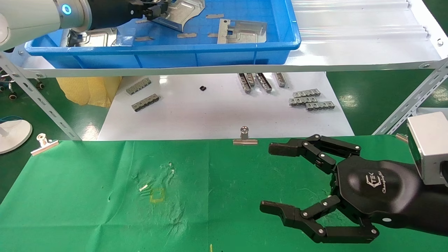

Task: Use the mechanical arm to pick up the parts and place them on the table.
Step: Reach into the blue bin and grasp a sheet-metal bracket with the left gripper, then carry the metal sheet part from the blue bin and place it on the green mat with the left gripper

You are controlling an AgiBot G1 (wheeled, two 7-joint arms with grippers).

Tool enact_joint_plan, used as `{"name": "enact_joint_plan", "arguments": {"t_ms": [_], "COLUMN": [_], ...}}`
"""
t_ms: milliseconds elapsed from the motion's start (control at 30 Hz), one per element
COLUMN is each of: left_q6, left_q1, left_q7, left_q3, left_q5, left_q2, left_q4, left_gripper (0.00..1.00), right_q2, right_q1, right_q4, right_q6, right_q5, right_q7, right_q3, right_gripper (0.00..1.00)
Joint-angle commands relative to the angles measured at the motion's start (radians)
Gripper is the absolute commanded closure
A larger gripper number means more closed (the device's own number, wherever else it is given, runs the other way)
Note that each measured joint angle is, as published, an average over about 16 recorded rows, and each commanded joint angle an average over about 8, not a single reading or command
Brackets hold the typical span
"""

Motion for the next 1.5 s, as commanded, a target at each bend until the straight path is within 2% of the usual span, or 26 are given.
{"name": "enact_joint_plan", "arguments": {"t_ms": [33, 300, 500, 733, 1167, 1300, 1500], "left_q6": [-0.004, 0.007, 0.087, 0.3, 0.818, 0.889, 0.901], "left_q1": [0.002, -0.01, -0.025, -0.024, -0.006, 0.013, 0.097], "left_q7": [-0.001, 0.023, 0.078, 0.178, 0.398, 0.446, 0.472], "left_q3": [0.001, -0.011, -0.036, -0.07, -0.092, -0.073, 0.012], "left_q5": [0.001, -0.017, -0.055, -0.11, -0.177, -0.193, -0.259], "left_q2": [0.0, -0.013, -0.053, -0.135, -0.288, -0.323, -0.402], "left_q4": [0.001, -0.022, -0.055, -0.095, -0.17, -0.223, -0.406], "left_gripper": [1.0, 1.0, 1.0, 1.0, 1.0, 1.0, 1.0], "right_q2": [0.0, 0.0, 0.0, 0.0, 0.0, 0.0, 0.0], "right_q1": [0.0, 0.0, 0.0, 0.0, 0.0, 0.0, 0.0], "right_q4": [0.0, 0.0, 0.0, 0.0, 0.0, 0.0, 0.0], "right_q6": [0.0, 0.0, 0.0, 0.0, 0.0, 0.0, 0.0], "right_q5": [0.0, 0.0, 0.0, 0.0, 0.0, 0.0, 0.0], "right_q7": [0.0, 0.0, 0.0, 0.0, 0.0, 0.0, 0.0], "right_q3": [0.0, 0.0, 0.0, 0.0, 0.0, 0.0, 0.0], "right_gripper": [0.0, 0.0, 0.0, 0.0, 0.0, 0.0, 0.0]}}
